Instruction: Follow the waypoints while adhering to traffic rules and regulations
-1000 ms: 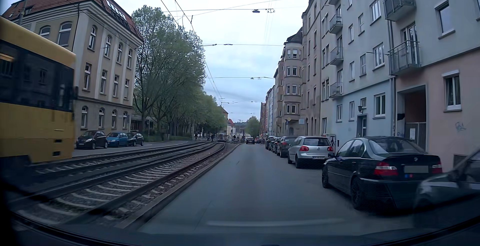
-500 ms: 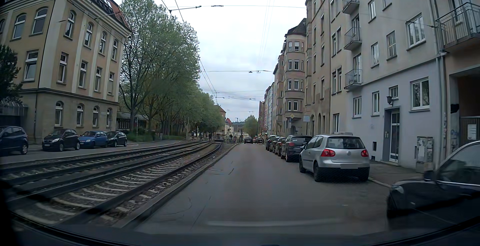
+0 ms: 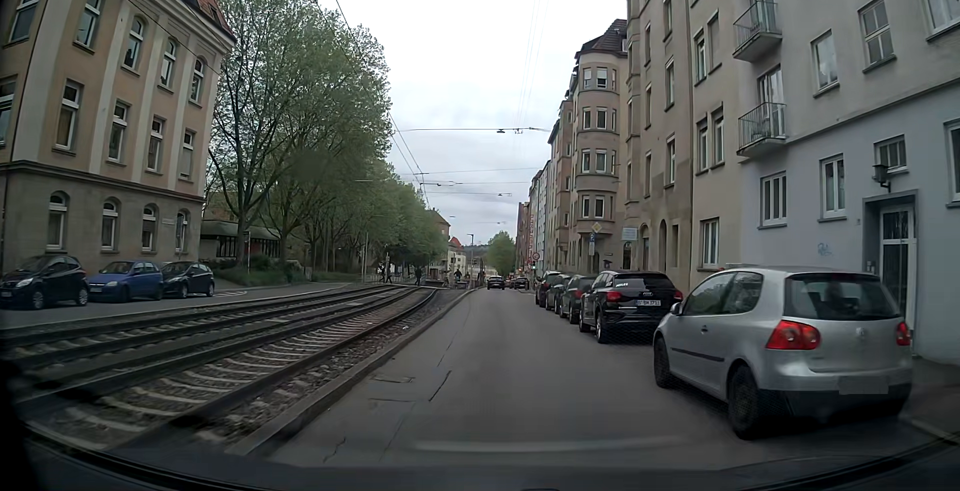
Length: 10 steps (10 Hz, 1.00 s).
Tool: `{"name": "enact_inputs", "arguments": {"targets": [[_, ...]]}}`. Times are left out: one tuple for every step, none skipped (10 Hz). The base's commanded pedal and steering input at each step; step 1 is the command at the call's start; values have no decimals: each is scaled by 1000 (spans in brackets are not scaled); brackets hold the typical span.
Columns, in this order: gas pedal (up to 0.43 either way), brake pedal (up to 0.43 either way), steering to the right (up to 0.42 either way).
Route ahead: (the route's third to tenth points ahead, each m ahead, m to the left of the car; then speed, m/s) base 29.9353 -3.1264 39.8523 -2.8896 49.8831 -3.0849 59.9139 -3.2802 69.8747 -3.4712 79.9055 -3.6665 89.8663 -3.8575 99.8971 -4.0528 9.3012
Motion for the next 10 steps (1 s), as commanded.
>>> {"name": "enact_inputs", "arguments": {"targets": [[47, 0, 1], [47, 0, 0], [47, 0, 0], [47, 0, 0], [39, 0, 0], [39, 0, 0], [28, 0, -1], [28, 0, -1], [20, 0, 0], [20, 0, 0]]}}
